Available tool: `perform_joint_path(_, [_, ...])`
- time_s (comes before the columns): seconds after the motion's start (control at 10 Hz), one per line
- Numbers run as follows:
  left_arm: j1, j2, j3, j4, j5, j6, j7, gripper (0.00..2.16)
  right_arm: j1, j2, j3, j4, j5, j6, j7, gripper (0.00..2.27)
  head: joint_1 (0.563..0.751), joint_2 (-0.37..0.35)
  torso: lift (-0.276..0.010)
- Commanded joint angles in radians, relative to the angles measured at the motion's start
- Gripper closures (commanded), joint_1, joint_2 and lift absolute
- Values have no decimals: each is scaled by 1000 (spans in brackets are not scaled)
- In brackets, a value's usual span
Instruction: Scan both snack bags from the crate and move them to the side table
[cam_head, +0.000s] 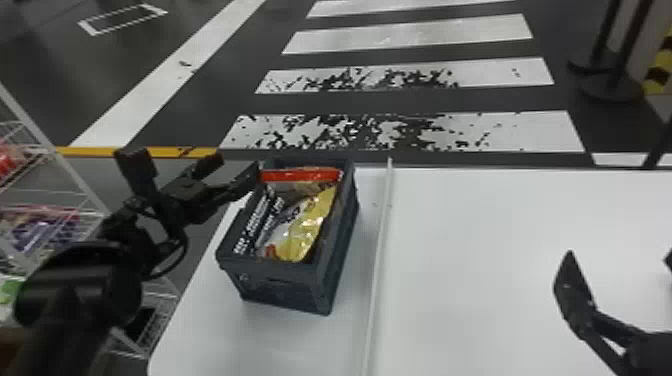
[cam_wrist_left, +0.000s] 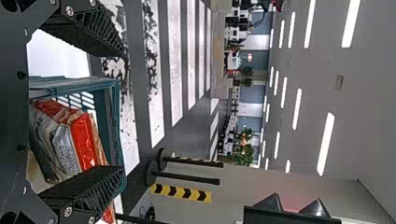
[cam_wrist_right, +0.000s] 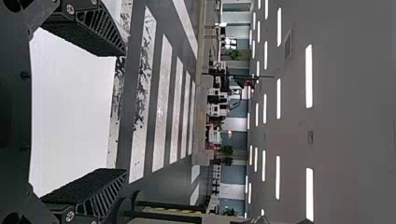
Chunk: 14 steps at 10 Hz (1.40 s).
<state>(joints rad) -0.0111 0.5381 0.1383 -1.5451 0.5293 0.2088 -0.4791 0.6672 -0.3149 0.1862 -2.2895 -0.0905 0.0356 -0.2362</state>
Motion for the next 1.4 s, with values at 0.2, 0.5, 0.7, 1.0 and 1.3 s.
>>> perform_joint_path(0.2, [-136,16,-135,122,31,76,-45,137,-6,0,24,4,14,1,0,103,695,205,-95])
perform_joint_path(0.5, [-178,19,-184,137,23,122,-52,137,-15,-3,39,7,23,1,0,103,695,181,-95])
perform_joint_path(0.7, [-190,19,-203,161,-8,116,-33,137,-15,-6,48,7,26,-2,0,103,695,179,-95])
perform_joint_path(1.0, [-191,26,-210,166,-19,119,-26,721,-15,-10,55,5,26,-12,-2,103,695,187,-95])
perform_joint_path(1.3, [-182,30,-210,152,-17,119,-3,1690,-18,-10,73,7,41,-24,-2,107,695,198,-95])
